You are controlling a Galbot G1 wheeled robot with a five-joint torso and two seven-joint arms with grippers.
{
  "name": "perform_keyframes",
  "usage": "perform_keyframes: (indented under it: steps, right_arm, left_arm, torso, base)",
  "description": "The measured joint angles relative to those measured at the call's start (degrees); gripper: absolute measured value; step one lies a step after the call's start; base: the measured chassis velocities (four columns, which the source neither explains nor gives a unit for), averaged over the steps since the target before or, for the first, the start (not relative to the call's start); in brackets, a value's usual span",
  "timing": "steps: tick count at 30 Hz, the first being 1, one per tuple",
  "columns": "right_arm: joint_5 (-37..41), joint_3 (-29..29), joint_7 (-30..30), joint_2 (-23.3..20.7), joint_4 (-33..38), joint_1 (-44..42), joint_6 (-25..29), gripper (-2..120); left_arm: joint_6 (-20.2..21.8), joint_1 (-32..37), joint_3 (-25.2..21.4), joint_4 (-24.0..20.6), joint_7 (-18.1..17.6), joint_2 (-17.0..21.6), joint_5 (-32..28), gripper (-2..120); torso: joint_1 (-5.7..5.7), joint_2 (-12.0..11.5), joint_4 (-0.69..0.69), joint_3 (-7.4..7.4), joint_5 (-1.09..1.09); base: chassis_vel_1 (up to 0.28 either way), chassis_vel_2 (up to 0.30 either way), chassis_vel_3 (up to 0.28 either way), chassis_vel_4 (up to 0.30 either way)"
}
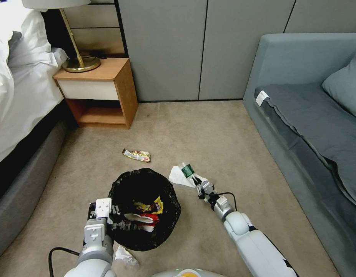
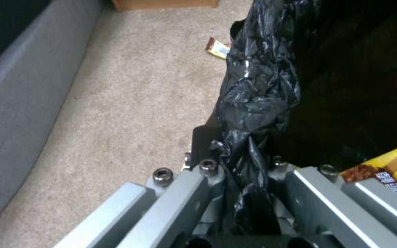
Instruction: Pick up the trash bin, then pick up the garbage from the floor and place it into the trash bin.
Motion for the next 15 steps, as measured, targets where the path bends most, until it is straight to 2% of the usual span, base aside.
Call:
perform_keyframes:
  steps: [3,4,8,9,11,12,13,15]
  right_arm:
    - [0.44,2.64,0.50,-0.98,8.88,-3.14,0.17,3]
    - [0.44,2.64,0.50,-0.98,8.88,-3.14,0.17,3]
    - [4.12,5.03,-0.76,-2.74,24.07,-8.40,1.00,1]
    - [4.12,5.03,-0.76,-2.74,24.07,-8.40,1.00,1]
    - [7.77,4.84,-3.56,-4.02,32.76,-11.33,1.25,1]
    - [8.88,4.36,-4.69,-4.55,35.72,-12.42,1.36,1]
    - [8.88,4.36,-4.69,-4.55,35.72,-12.42,1.36,1]
    - [10.35,1.38,-6.99,-6.30,42.24,-15.47,1.60,1]
  left_arm:
    - [0.02,0.04,-0.04,-0.01,0.01,0.11,-0.02,2]
    - [0.02,0.04,-0.04,-0.01,0.01,0.11,-0.02,2]
    - [0.04,0.08,0.02,-0.02,0.01,0.19,-0.04,2]
    - [0.04,0.08,0.02,-0.02,0.01,0.19,-0.04,2]
    - [0.05,0.04,0.17,-0.02,0.01,0.20,0.01,2]
    - [0.05,0.01,0.29,0.00,0.01,0.18,0.07,2]
    - [0.05,0.01,0.29,0.00,0.01,0.18,0.07,2]
    - [0.05,-0.10,0.61,0.09,0.01,0.11,0.19,2]
  torso:
    - [0.00,0.00,0.00,0.00,0.00]
    - [0.00,0.00,0.00,0.00,0.00]
    - [0.00,0.00,0.00,0.00,0.00]
    - [0.00,0.00,0.00,0.00,0.00]
    - [0.00,0.00,0.00,0.00,-0.01]
    - [0.00,0.00,0.00,-0.01,-0.02]
    - [0.00,0.00,0.00,-0.01,-0.02]
    - [0.00,0.00,0.00,0.00,-0.01]
  base:
    - [0.000,0.000,0.000,0.000]
    - [0.000,0.000,0.000,0.000]
    - [0.000,0.000,0.000,0.000]
    - [0.000,0.000,0.000,0.000]
    - [0.000,0.000,0.000,0.000]
    - [0.000,0.000,0.000,0.000]
    - [0.000,0.000,0.000,0.000]
    - [0.000,0.000,0.000,0.000]
